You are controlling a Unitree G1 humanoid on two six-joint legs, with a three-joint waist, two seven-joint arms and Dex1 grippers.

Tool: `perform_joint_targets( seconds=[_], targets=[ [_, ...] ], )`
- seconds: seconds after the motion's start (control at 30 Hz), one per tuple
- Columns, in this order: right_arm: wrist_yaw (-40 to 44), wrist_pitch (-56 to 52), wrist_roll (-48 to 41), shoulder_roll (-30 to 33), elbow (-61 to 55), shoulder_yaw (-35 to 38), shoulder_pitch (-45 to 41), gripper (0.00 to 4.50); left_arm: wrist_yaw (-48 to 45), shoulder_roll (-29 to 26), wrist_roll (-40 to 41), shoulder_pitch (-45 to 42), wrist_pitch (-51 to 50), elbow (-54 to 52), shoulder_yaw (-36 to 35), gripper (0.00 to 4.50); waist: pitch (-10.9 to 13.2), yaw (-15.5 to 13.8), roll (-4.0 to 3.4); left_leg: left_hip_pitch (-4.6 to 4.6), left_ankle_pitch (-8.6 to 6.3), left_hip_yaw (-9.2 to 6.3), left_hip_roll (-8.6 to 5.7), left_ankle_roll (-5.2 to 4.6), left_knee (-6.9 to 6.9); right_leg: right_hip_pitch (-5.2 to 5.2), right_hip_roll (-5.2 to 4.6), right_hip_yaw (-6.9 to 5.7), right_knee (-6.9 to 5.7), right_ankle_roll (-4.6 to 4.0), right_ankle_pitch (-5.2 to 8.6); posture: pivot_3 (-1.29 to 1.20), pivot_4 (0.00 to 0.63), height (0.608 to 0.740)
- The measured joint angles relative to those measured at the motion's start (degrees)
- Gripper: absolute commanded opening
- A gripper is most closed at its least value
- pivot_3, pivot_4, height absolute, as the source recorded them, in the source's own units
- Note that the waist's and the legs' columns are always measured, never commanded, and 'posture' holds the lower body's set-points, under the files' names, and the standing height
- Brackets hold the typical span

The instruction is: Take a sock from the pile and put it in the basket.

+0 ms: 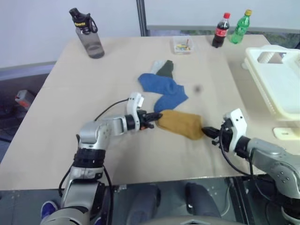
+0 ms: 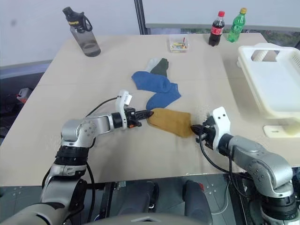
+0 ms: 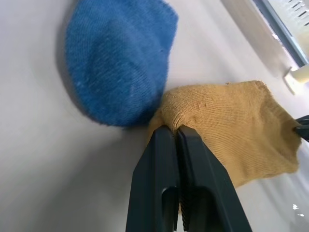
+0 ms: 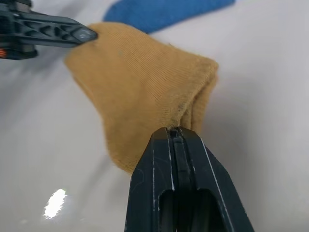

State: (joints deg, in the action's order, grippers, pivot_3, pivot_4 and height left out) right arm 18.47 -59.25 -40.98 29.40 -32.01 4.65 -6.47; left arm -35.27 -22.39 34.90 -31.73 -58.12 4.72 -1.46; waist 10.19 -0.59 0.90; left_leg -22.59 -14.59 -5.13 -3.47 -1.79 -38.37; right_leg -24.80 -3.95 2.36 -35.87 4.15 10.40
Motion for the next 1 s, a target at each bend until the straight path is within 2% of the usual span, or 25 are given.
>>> perform_joint_targets(
  seconds=[0.07,0.3,0.33,0.37,0.43,0.5,0.57,0.63,0.67,0.73,0.8,0.9,1.0],
  targets=[
    [0.14,0.85,0.53,-0.14,0.48,-0.42,-0.01,0.0,0.14,0.0,0.02,0.41,0.33,-0.36,-0.44,1.54,0.0,0.01,0.0,0.0,-0.01,0.01,0.0,-0.01,0.01,0.0,-0.01,0.01,0.0,0.0,0.0,0.0,0.15,0.74],
    [1.07,1.94,2.43,1.59,0.48,-0.38,1.25,0.0,-1.36,-4.02,0.99,3.81,0.11,-4.06,-2.66,1.54,0.0,0.68,-0.01,0.01,-0.13,0.0,0.02,-0.21,0.03,-0.01,0.0,0.0,-0.01,0.0,0.0,0.0,0.15,0.74],
    [1.46,2.36,2.6,2.43,0.25,-0.05,1.66,0.58,-1.92,-5.08,1.42,3.86,-0.2,-4.25,-3.32,1.58,0.0,0.69,-0.01,0.01,-0.13,-0.01,0.01,-0.21,0.02,-0.01,-0.01,-0.01,-0.01,0.0,0.0,0.0,0.15,0.74],
    [1.71,2.49,2.61,2.87,-0.1,0.23,1.88,0.77,-2.13,-5.5,1.52,3.87,-0.33,-4.29,-3.78,1.58,0.0,0.68,-0.01,0.01,-0.13,-0.01,0.01,-0.21,0.02,0.0,-0.01,-0.01,-0.01,0.0,0.0,0.0,0.15,0.74],
    [2.8,3.52,2.62,4.82,-2.85,1.34,3.06,1.67,-2.69,-6.43,2.48,3.86,-1.01,-4.31,-5.09,1.58,0.0,0.68,-0.01,0.01,-0.13,-0.01,0.0,-0.22,0.02,0.0,-0.02,-0.02,0.0,0.01,0.0,0.0,0.15,0.74],
    [3.7,4.53,2.47,5.41,-4.84,2.54,3.54,1.67,-3.36,-6.75,3.03,3.95,-1.79,-4.31,-5.15,1.58,0.0,0.79,0.0,0.01,-0.13,-0.01,0.01,-0.22,0.02,0.0,-0.01,-0.02,0.0,0.01,0.0,0.0,0.15,0.74],
    [4.4,5.21,1.94,5.77,-6.41,3.22,3.55,1.16,-3.84,-7.25,3.25,4.35,-2.06,-4.32,-4.96,1.58,0.0,0.99,0.0,0.01,-0.13,-0.02,0.01,-0.22,0.02,0.0,-0.01,-0.02,-0.01,0.01,0.0,0.0,0.15,0.74],
    [6.1,6.26,1.85,6.77,-7.36,3.13,3.47,0.21,-4.59,-7.81,3.15,4.77,-2.01,-4.34,-4.4,1.58,0.0,1.22,-0.01,0.01,-0.13,0.0,0.02,-0.22,0.02,0.0,-0.01,-0.01,-0.01,0.01,0.0,0.0,0.15,0.74],
    [7.06,7.19,2.26,7.69,-7.41,2.75,3.28,0.1,-4.81,-8.05,2.71,4.8,-1.58,-4.56,-3.49,1.58,0.0,1.22,0.0,0.01,-0.13,0.0,0.02,-0.22,0.02,0.0,-0.01,-0.01,-0.01,0.01,0.0,0.0,0.15,0.74],
    [7.91,8.85,3.26,7.79,-7.29,1.68,2.16,0.1,-5.18,-8.32,1.38,4.82,-0.59,-5.19,-1.37,1.58,0.0,1.22,0.0,0.01,-0.13,0.0,0.02,-0.22,0.02,0.01,-0.01,-0.01,-0.01,0.01,0.0,0.0,0.15,0.74],
    [8.32,11.1,6.43,6.4,-4.28,-2.99,-1.94,0.1,-5.44,-8.12,0.32,4.7,0.12,-5.15,0.04,1.58,-0.01,1.55,0.02,0.09,-0.13,0.04,0.03,-0.22,0.02,0.02,0.02,0.04,-0.02,0.01,0.0,0.0,0.15,0.74],
    [8.96,16.04,13.61,3.44,5.35,-11.68,-7.99,0.1,-6.01,-7.19,-0.17,4.03,0.83,-5.03,2.15,1.58,-0.01,1.52,0.02,0.13,-0.12,0.03,0.03,-0.21,0.02,0.02,0.05,0.04,-0.07,-0.01,-0.01,0.0,0.15,0.74],
    [10.45,19.5,18.93,1.96,13.92,-17.18,-10.16,0.1,-6.19,-6.25,-0.24,3.08,0.57,-3.11,2.06,1.58,-0.01,1.17,0.02,0.06,0.01,-0.01,0.0,0.02,0.02,0.01,0.01,-0.01,-0.06,-0.01,-0.01,0.0,0.15,0.74]
  ],
)
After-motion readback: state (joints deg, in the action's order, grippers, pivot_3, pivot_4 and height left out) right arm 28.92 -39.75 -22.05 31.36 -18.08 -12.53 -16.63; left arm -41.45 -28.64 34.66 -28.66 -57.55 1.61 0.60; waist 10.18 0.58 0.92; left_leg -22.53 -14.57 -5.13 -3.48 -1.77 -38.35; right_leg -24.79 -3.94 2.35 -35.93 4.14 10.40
